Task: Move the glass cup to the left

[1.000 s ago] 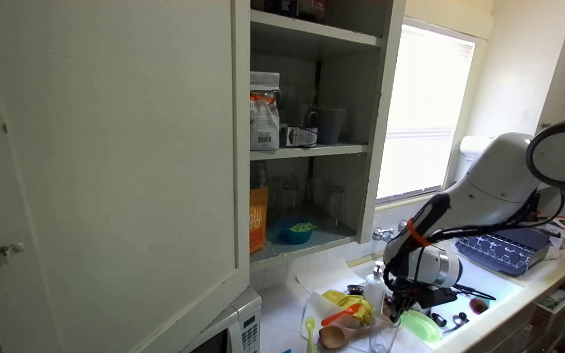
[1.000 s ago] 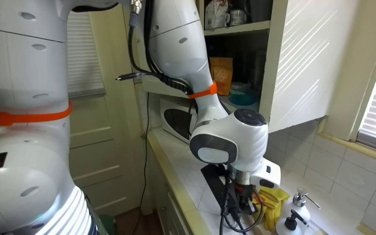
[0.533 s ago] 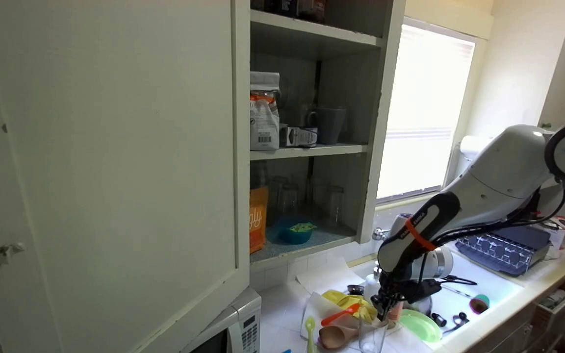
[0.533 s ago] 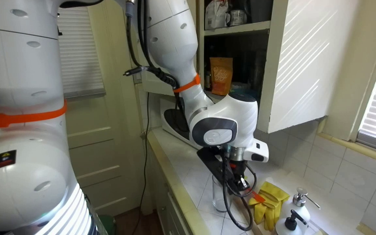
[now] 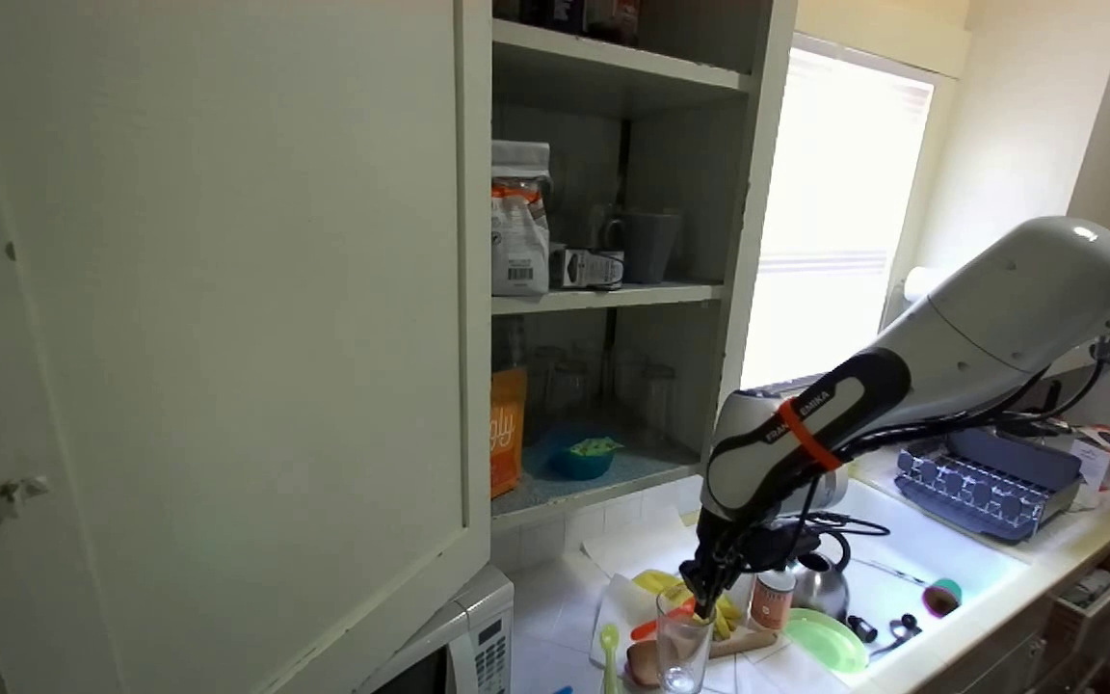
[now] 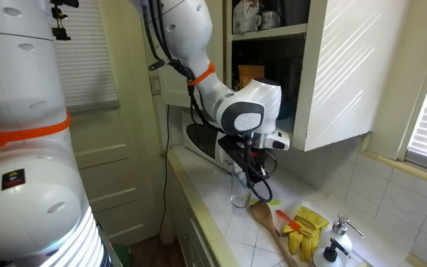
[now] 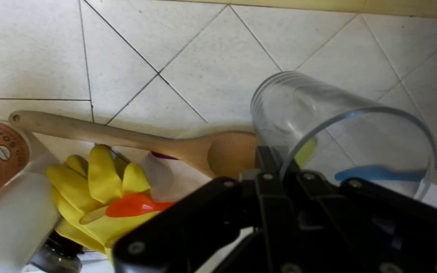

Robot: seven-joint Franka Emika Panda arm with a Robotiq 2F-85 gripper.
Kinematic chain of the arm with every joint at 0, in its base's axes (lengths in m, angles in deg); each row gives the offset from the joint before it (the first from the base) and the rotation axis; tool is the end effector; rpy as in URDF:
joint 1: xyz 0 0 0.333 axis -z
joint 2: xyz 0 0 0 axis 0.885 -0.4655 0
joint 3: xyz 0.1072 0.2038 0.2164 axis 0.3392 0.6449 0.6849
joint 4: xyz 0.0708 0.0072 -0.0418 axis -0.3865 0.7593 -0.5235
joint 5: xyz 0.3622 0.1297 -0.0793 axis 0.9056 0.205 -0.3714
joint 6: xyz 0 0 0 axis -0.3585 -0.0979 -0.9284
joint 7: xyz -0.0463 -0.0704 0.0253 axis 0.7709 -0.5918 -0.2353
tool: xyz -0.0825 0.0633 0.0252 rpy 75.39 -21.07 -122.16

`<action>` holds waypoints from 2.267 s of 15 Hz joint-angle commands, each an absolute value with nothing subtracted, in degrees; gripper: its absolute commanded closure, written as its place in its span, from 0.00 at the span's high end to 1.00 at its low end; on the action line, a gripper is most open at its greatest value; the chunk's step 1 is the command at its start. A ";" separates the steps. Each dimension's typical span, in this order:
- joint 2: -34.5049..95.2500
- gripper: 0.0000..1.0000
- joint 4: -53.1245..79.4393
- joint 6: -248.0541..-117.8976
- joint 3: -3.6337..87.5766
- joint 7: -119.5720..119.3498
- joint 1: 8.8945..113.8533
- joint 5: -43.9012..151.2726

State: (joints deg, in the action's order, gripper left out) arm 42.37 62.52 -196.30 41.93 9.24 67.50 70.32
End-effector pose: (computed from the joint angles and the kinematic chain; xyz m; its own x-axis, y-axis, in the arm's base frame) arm 0.4723 -0.0814 0.2637 0.9604 -0.2772 0.0272 -0.2719 -0.9542 -0.1245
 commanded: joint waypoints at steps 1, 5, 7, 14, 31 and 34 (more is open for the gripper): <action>42.41 0.02 59.33 -192.68 43.54 5.44 65.81 69.59; 42.22 0.02 57.82 -191.68 44.72 2.98 64.58 69.25; 41.64 0.02 57.55 -192.19 44.92 1.35 64.16 69.19; 41.54 0.06 58.77 -193.49 44.93 3.83 64.49 70.25; 30.96 0.02 46.75 -190.10 47.79 1.45 61.14 65.86; 29.54 0.02 46.16 -189.52 48.14 1.60 60.66 65.32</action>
State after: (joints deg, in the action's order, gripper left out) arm 33.50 50.66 -191.96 48.15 2.26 61.19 67.21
